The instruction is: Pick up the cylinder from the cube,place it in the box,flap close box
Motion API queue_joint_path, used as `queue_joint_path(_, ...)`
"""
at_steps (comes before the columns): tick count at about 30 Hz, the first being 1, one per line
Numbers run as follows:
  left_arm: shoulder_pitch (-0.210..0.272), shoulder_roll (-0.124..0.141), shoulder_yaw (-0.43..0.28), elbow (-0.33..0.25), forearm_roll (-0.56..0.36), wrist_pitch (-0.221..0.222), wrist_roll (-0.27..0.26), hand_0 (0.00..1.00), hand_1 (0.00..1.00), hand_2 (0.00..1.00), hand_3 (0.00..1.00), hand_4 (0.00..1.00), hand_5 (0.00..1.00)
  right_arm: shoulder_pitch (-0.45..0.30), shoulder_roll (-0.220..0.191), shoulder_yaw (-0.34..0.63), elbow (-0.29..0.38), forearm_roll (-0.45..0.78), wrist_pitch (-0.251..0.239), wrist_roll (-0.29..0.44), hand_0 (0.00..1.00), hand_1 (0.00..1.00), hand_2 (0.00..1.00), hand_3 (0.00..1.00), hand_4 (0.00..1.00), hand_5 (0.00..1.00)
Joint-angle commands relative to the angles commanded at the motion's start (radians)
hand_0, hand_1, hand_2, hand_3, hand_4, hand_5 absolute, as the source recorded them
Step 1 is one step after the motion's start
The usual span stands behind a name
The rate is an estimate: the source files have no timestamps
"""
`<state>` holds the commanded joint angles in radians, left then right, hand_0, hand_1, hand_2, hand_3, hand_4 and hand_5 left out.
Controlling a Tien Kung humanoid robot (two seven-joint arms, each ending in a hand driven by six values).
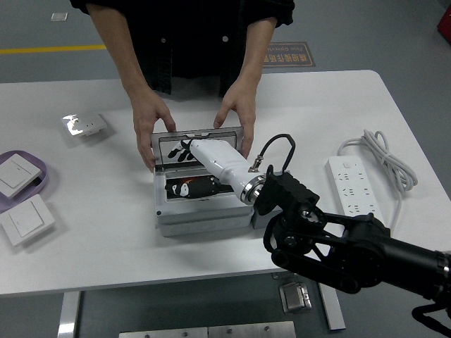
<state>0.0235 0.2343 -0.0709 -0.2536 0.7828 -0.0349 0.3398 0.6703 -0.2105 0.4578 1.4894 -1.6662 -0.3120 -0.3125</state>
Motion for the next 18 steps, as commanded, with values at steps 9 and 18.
queue_joint_path(9,-0.002,0.001,-0.006,-0.001,0.006,-0.002,0.003,0.633,0.634,0.560,0.619,0.681,0.345,0.074,-0.094,0.087,0.113,0.256,-0.066,0.076,0.714,0.632,0.655,0.719,0.877,0.434)
queue_joint_path(18,-0.009,0.006,-0.013,-0.002,0.017,-0.004,0.006,0.632,0.635,0.559,0.617,0.673,0.341,0.206,-0.080,-0.021,-0.063,0.420,-0.066,0.112,0.673,0.608,0.640,0.678,0.838,0.435)
